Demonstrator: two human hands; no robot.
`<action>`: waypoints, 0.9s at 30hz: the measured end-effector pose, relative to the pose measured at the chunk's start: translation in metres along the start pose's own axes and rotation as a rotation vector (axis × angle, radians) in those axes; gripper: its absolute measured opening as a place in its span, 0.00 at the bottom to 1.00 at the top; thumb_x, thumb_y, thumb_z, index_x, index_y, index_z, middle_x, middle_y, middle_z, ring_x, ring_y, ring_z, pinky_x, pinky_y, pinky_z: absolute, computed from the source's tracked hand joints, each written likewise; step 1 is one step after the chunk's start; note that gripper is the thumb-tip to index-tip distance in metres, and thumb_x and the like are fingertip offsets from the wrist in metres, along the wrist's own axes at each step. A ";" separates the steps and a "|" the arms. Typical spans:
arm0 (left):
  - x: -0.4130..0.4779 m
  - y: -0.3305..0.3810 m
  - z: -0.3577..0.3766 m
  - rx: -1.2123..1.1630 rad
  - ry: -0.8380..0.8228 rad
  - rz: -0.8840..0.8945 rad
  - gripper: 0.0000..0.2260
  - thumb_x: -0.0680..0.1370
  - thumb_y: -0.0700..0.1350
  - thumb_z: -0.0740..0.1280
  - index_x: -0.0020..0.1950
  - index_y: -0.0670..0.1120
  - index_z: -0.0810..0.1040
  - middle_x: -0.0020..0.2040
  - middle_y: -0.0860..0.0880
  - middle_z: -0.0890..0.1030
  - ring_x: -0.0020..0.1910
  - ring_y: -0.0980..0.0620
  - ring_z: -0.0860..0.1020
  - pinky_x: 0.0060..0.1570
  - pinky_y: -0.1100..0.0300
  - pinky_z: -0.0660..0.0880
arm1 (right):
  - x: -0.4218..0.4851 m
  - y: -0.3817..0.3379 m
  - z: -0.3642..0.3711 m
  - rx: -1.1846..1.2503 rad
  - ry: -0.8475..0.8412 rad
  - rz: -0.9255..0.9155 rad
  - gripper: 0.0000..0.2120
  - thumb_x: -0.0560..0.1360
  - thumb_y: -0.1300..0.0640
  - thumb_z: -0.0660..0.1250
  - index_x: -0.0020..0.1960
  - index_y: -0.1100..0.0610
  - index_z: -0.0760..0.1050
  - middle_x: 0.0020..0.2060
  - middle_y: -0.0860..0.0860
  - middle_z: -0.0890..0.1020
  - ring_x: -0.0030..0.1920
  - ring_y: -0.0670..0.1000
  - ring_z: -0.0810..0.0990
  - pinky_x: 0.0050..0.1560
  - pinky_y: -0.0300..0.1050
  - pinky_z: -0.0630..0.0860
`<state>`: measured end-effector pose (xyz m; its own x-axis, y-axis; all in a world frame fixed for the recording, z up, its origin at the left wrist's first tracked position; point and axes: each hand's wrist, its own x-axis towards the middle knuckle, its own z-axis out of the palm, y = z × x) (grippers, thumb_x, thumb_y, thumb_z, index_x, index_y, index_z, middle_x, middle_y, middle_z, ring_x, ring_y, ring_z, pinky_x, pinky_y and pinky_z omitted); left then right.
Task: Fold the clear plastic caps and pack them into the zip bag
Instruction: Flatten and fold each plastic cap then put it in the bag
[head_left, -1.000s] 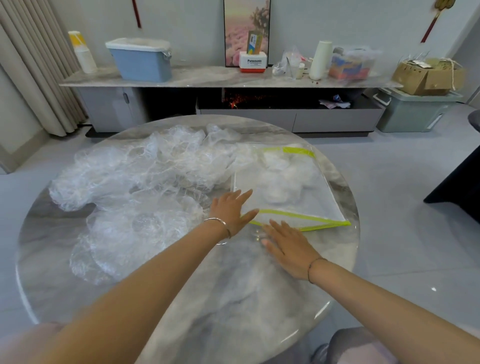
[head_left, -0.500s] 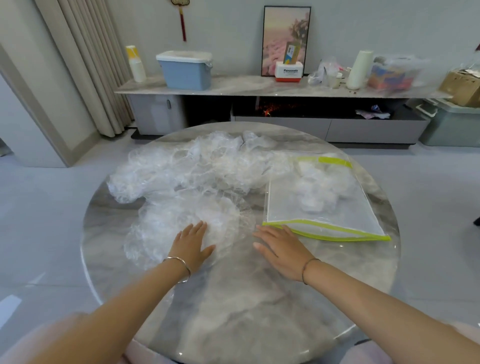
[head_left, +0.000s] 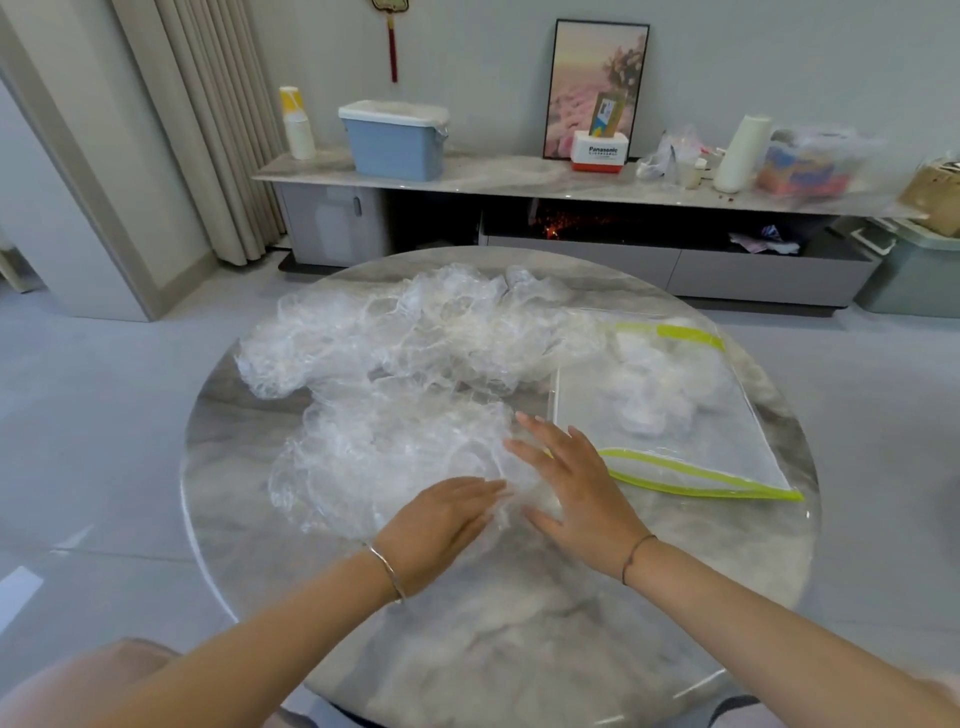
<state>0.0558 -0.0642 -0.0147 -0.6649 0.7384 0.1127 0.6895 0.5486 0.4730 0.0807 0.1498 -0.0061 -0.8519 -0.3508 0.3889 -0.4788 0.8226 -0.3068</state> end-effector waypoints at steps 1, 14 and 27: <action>0.000 0.001 0.003 -0.017 -0.028 0.025 0.29 0.80 0.61 0.41 0.70 0.50 0.70 0.69 0.53 0.71 0.68 0.51 0.70 0.69 0.62 0.61 | -0.003 0.003 0.000 0.001 0.024 -0.020 0.20 0.72 0.49 0.65 0.64 0.48 0.70 0.72 0.48 0.64 0.73 0.46 0.57 0.74 0.44 0.44; -0.011 -0.003 0.009 0.036 -0.312 -0.032 0.49 0.56 0.78 0.60 0.74 0.60 0.56 0.72 0.60 0.63 0.70 0.60 0.60 0.73 0.61 0.49 | -0.066 0.034 -0.018 0.376 -0.143 0.479 0.04 0.72 0.57 0.71 0.40 0.49 0.80 0.38 0.41 0.82 0.43 0.40 0.78 0.51 0.38 0.70; -0.010 -0.009 0.016 0.001 -0.196 0.031 0.37 0.63 0.74 0.63 0.68 0.58 0.71 0.69 0.60 0.68 0.65 0.64 0.64 0.68 0.65 0.57 | -0.056 0.008 -0.016 0.587 -0.137 0.501 0.12 0.77 0.60 0.64 0.36 0.55 0.78 0.31 0.44 0.80 0.35 0.38 0.77 0.43 0.31 0.70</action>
<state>0.0614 -0.0705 -0.0340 -0.5745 0.8173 -0.0445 0.7093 0.5242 0.4713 0.1279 0.1825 -0.0167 -0.9964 -0.0835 -0.0159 -0.0318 0.5395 -0.8414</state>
